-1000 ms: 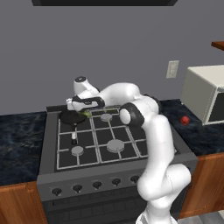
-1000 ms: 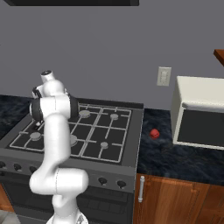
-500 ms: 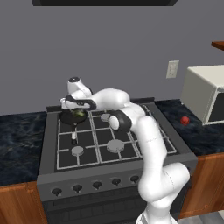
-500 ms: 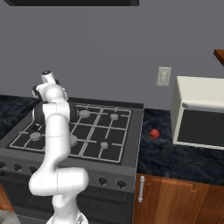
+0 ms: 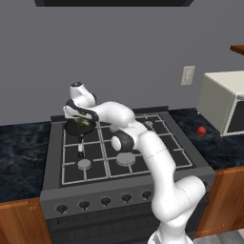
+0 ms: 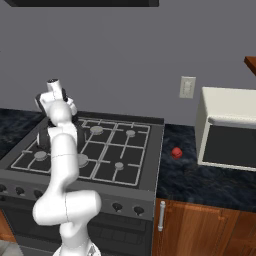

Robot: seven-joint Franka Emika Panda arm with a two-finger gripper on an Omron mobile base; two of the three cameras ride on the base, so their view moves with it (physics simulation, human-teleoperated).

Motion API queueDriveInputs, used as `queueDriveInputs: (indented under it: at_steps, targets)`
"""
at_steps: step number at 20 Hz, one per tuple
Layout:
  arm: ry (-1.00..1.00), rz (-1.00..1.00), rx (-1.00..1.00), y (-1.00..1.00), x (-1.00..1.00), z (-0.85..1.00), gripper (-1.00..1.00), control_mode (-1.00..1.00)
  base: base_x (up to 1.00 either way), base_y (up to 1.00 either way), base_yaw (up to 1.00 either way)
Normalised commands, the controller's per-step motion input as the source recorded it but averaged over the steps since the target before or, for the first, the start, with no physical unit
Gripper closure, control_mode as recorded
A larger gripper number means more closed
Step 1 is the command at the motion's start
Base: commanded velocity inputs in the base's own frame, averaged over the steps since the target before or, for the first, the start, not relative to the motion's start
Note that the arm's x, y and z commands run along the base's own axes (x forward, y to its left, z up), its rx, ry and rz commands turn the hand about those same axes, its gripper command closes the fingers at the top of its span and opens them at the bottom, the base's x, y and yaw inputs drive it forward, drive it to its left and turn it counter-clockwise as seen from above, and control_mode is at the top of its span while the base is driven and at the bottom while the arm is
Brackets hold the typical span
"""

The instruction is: Put the broccoli and bell pepper in the pan. Then turn on the rear left burner and set the heat to medium.

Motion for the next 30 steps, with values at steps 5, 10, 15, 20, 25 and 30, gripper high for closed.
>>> queueDriveInputs:
  at_steps: [5,10,15,20,25,30]
  targets:
    - [0.0,0.0,0.0,-0.09,0.0,0.0,-1.0,-1.0,0.0,0.0,0.0]
    - [-0.01,0.0,0.0,-0.33,-0.34,-0.21,-1.0,-1.0,0.0,0.0,0.0]
    - [-0.1,-0.01,0.03,-0.47,-0.54,-0.02,-1.0,-1.0,0.0,0.0,0.0]
    - [-0.15,-0.05,0.13,-0.77,-0.72,0.0,-1.0,-1.0,0.0,0.0,0.0]
    - [-0.19,-0.06,0.14,-0.85,-0.63,0.0,-1.0,-1.0,0.0,0.0,0.0]
    - [-0.1,-0.02,0.07,-0.75,-0.67,-0.01,-1.0,-1.0,0.0,0.0,0.0]
